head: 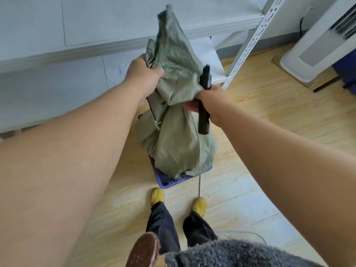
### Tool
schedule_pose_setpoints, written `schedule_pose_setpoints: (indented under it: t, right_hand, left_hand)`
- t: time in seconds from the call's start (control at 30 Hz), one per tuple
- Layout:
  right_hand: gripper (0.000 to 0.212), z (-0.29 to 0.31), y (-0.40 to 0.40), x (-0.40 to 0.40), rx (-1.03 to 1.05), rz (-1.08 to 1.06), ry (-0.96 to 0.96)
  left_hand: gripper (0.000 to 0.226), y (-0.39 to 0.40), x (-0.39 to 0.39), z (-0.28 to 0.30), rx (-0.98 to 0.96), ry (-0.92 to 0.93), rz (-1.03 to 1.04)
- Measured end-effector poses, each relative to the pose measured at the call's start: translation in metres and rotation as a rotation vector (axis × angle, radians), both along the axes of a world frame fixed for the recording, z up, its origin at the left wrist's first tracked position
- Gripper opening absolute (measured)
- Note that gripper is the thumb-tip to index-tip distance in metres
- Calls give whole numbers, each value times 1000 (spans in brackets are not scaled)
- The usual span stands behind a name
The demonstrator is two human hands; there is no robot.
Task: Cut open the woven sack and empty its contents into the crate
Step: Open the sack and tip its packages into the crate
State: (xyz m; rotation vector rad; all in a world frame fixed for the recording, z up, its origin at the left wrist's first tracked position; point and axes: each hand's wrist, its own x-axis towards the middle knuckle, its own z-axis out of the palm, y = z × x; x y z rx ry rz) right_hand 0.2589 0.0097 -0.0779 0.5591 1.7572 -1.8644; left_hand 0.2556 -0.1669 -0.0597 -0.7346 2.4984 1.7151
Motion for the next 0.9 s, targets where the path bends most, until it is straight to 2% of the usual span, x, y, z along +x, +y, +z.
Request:
schedule_pose_setpoints:
  t: [0.03, 0.07, 0.17, 0.2, 0.27, 0.33, 0.4, 0.43, 0.5, 0.6, 0.7, 0.77, 0.87, 0.9]
  right_hand:
    - [14, 1, -1, 0, -93, -5, 39]
    - [10, 1, -2, -1, -74, 1, 71]
    - [11, -5, 10, 3, 486, 231, 162]
    - [16, -6, 12, 6, 512, 323, 179]
    - [31, -5, 13, 13, 278, 379, 204]
    - [44, 0, 12, 15, 3, 207, 234]
    - [48, 1, 14, 8, -97, -48, 226]
    - [44, 1, 15, 3, -45, -128, 229]
    - [29, -1, 18, -9, 169, -126, 251]
    - [28, -7, 19, -21, 423, 56, 263]
    - [22, -13, 17, -21, 530, 303, 183]
    - [9, -6, 10, -23, 535, 324, 228]
    - [10, 1, 1, -28, 307, 105, 336]
    - [9, 1, -2, -27, 269, 121, 345]
  left_hand:
    - [24, -1, 0, 1, 12, 20, 24]
    - [27, -2, -1, 3, 16, 27, 38]
    - [30, 0, -2, 8, -113, 5, -30]
    - [29, 0, -3, 9, -167, 11, -44]
    - [31, -3, -1, 9, -217, 5, 12]
    - [36, -9, 0, 8, -187, -40, 102]
    - [38, -12, 1, 8, -69, -84, 133]
    - [38, -12, 2, 9, 10, -95, 123]
    - [37, -9, 4, 11, 157, -123, 71]
    - [33, -5, 18, 4, 316, -166, 53]
    - [31, 0, 42, -16, 469, -164, 181]
    - [31, 3, 54, -28, 529, -140, 330]
    - [38, 2, 57, -37, 618, -74, 490]
    - [39, 3, 57, -37, 604, -65, 490]
